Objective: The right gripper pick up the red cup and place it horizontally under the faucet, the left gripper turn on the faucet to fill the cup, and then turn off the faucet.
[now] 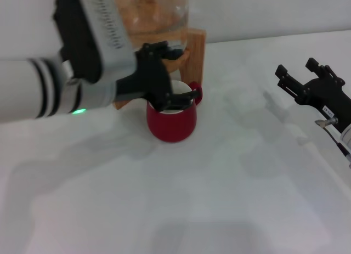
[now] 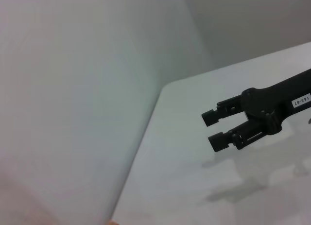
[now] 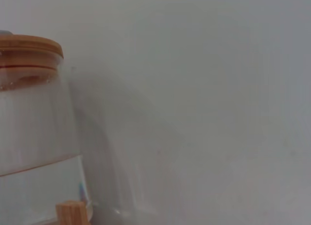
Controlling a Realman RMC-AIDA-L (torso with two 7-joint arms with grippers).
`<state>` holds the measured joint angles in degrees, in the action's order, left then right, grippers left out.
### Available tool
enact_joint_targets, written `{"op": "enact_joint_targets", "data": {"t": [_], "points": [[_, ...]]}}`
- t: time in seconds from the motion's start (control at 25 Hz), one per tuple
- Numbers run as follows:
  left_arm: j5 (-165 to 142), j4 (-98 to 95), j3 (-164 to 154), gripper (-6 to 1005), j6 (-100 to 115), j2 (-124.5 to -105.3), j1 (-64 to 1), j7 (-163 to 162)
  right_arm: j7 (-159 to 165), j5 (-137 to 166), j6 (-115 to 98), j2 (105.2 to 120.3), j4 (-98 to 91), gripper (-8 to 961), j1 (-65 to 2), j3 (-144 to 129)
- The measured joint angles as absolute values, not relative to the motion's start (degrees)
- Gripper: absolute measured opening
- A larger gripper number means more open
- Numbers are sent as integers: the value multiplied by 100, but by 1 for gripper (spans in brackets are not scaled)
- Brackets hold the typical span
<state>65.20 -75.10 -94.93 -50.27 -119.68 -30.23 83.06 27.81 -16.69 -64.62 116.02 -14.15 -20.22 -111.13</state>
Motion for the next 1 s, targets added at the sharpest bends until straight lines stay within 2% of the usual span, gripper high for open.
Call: {"op": "enact_joint_targets", "data": {"t": [0.56, 1.0], "points": [[7178, -8950, -9678, 849, -4094, -11949, -675, 8499, 2786, -1638, -6385, 11619, -1415, 858, -2027, -11133], [9390, -8946, -9682, 848, -3720, -11957, 567, 9939, 2761, -1634, -6372, 11609, -1388, 858, -2058, -11153]]}}
